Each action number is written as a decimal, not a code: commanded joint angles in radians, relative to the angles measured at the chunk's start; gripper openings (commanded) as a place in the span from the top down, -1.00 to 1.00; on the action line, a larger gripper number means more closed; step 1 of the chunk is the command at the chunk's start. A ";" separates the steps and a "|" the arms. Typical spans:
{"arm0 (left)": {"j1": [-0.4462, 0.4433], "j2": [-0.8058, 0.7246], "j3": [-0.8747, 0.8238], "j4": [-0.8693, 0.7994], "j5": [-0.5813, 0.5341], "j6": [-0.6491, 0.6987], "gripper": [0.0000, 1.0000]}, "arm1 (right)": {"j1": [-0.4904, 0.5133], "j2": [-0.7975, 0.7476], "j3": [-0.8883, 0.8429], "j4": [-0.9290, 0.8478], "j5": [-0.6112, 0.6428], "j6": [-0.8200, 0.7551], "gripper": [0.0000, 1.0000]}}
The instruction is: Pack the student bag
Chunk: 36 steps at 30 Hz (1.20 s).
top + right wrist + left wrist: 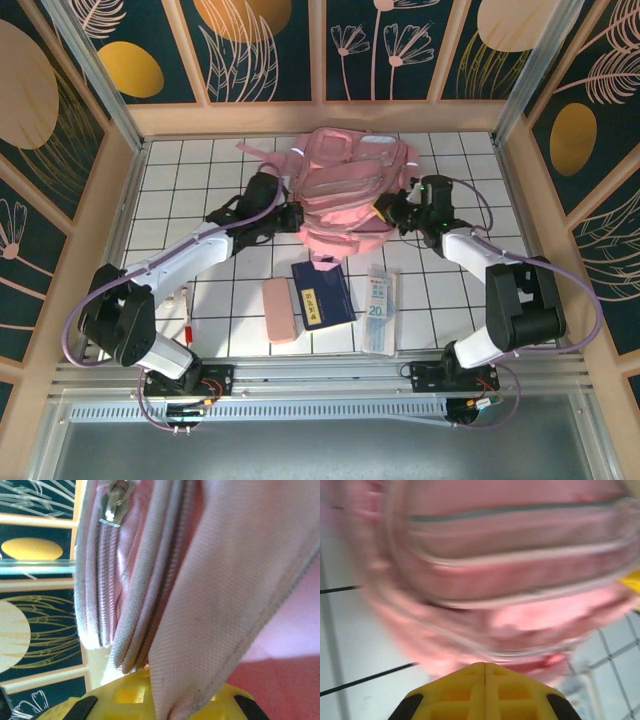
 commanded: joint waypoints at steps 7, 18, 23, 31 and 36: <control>0.071 0.022 -0.048 0.164 0.411 0.080 0.67 | -0.056 -0.001 0.102 -0.003 -0.204 -0.064 1.00; -0.122 0.155 0.056 0.247 0.470 -0.030 0.01 | -0.035 -0.013 0.106 0.027 -0.173 0.025 1.00; -0.131 0.197 0.083 0.211 0.480 -0.031 0.03 | -0.036 -0.010 0.107 0.002 -0.176 0.028 1.00; -0.132 0.275 0.143 0.177 0.426 -0.031 0.02 | -0.027 -0.013 0.121 -0.006 -0.162 0.034 1.00; -0.131 0.315 0.172 0.166 0.399 -0.019 0.08 | -0.014 -0.010 0.125 -0.004 -0.162 0.038 1.00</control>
